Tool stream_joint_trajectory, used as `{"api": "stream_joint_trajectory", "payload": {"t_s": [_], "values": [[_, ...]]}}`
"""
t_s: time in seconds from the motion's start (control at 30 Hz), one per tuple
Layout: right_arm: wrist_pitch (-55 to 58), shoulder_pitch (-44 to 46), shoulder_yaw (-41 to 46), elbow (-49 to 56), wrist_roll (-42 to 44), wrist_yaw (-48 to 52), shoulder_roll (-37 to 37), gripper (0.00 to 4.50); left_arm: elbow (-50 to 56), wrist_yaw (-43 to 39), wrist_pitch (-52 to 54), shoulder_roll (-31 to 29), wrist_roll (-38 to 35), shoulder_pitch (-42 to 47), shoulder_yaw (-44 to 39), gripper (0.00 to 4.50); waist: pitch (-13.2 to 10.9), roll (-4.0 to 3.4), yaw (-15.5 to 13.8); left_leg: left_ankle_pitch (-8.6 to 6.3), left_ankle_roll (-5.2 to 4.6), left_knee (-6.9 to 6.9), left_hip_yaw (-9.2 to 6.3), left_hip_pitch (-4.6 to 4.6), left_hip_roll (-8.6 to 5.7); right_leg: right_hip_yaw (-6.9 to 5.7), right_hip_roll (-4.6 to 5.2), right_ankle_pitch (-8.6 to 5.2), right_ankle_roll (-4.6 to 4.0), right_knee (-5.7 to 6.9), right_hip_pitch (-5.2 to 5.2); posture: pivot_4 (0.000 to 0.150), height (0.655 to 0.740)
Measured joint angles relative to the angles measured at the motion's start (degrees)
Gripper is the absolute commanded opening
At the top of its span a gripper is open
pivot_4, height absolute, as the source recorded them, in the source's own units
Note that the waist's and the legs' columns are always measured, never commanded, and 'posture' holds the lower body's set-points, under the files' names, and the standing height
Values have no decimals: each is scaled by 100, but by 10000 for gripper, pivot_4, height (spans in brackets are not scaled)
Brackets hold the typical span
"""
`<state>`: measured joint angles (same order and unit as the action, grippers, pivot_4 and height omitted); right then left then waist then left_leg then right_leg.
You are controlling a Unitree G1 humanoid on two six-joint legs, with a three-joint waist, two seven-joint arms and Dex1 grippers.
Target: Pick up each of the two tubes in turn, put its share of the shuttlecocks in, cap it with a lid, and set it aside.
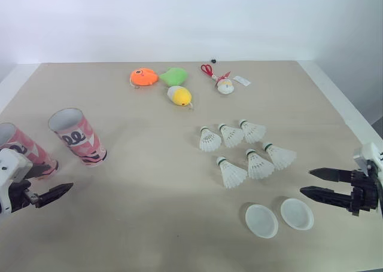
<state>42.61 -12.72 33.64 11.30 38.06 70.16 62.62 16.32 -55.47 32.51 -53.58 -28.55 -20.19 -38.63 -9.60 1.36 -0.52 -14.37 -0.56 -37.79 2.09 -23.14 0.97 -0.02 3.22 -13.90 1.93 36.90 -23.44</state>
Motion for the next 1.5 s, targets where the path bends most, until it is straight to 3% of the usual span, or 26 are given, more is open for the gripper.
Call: {"api": "stream_joint_trajectory", "payload": {"t_s": [0.83, 0.93, 1.03, 1.1, 1.17, 1.3, 1.5], "values": [[177, 244, 25, 5, 157, 63, 11, 43919, -203, 107, 134, 132, 60, 131, -38, 45000, 2, -5, 8, 0, 0, -23, 12, 5, 5, 11, -1, 10, 5, 12, 2, 1500, 7400], [434, 586, 95, 208, 528, 155, 139, 43919, 57, 222, 258, 451, 21, -227, -171, 45000, 2, -3, 36, 0, 0, -24, 18, 7, 14, 14, -4, 18, -4, 11, -1, 1500, 7400], [738, 1538, 15, 783, 1249, -15, 202, 43919, 185, 467, 150, 1081, -77, -425, -445, 45000, 0, -7, 71, 0, 0, -27, 20, 14, 29, 19, -2, 12, -5, 11, 1, 1500, 7400], [803, 2439, -405, 1263, 1693, -369, 34, 43919, 223, 844, -337, 1771, -45, -490, -682, 45000, 11, 16, 50, 1, 1, -33, 13, 15, 50, 8, -15, 6, -31, 11, 2, 1500, 7400], [798, 2748, -791, 1480, 1821, -581, -212, 43919, 225, 1046, -634, 2056, 24, -557, -727, 45000, 26, 48, 23, 1, 2, -39, 8, 14, 64, 9, -28, 6, -44, 10, 3, 1500, 7400], [466, 3498, -1986, 1785, 1678, -1095, -1205, 43919, 95, 1796, -1292, 2979, 126, -402, -766, 45000, 31, 48, -17, 1, 3, -65, 7, -5, 67, 8, -25, 16, -41, 17, 2, 1500, 7400], [-534, 3754, -3051, 1630, 713, -1167, -2044, 43919, -557, 2665, -2145, 3496, 476, -53, -658, 45000, 45, 64, -9, 3, 5, -72, 35, -6, 60, 5, -27, 46, -55, 14, 4, 1500, 7400]]}}
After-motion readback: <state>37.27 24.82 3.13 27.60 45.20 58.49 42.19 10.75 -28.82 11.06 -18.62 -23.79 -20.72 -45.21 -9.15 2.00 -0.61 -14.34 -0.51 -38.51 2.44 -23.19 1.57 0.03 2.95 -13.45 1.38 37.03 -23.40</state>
